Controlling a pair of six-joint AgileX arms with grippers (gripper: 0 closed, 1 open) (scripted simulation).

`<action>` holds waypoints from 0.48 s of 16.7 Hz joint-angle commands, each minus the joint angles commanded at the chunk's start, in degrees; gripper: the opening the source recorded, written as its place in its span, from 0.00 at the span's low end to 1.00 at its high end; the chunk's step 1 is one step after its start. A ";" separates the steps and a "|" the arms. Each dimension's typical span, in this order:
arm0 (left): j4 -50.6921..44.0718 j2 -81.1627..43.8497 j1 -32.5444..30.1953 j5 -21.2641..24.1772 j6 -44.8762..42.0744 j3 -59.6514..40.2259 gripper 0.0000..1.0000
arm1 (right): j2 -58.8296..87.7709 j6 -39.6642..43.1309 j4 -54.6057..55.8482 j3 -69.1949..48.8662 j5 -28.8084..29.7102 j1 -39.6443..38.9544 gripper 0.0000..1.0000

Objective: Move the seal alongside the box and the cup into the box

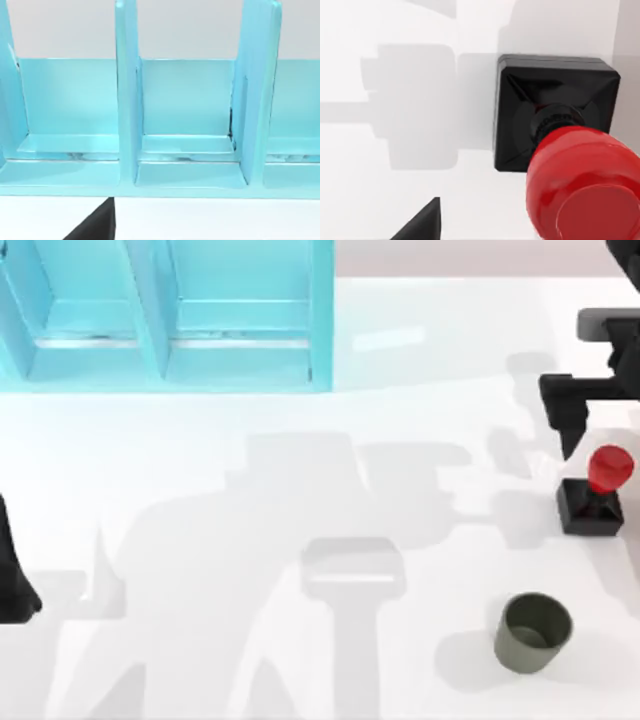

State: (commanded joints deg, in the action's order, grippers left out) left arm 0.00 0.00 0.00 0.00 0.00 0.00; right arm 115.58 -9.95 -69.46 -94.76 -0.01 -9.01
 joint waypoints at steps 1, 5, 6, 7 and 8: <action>0.00 0.00 0.00 0.00 0.00 0.00 1.00 | 0.12 0.05 -0.68 -0.72 0.03 -0.05 1.00; 0.00 0.00 0.00 0.00 0.00 0.00 1.00 | 1.10 -0.03 -7.66 -8.40 0.00 0.07 1.00; 0.00 0.00 0.00 0.00 0.00 0.00 1.00 | 1.33 -0.01 -9.98 -10.93 -0.02 0.09 1.00; 0.00 0.00 0.00 0.00 0.00 0.00 1.00 | 1.53 0.01 -12.35 -13.54 -0.03 0.11 1.00; 0.00 0.00 0.00 0.00 0.00 0.00 1.00 | 1.70 0.03 -14.72 -16.14 -0.04 0.14 1.00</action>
State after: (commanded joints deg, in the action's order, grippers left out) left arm 0.00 0.00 0.00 0.00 0.00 0.00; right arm 117.29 -9.93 -84.18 -110.91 -0.05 -8.87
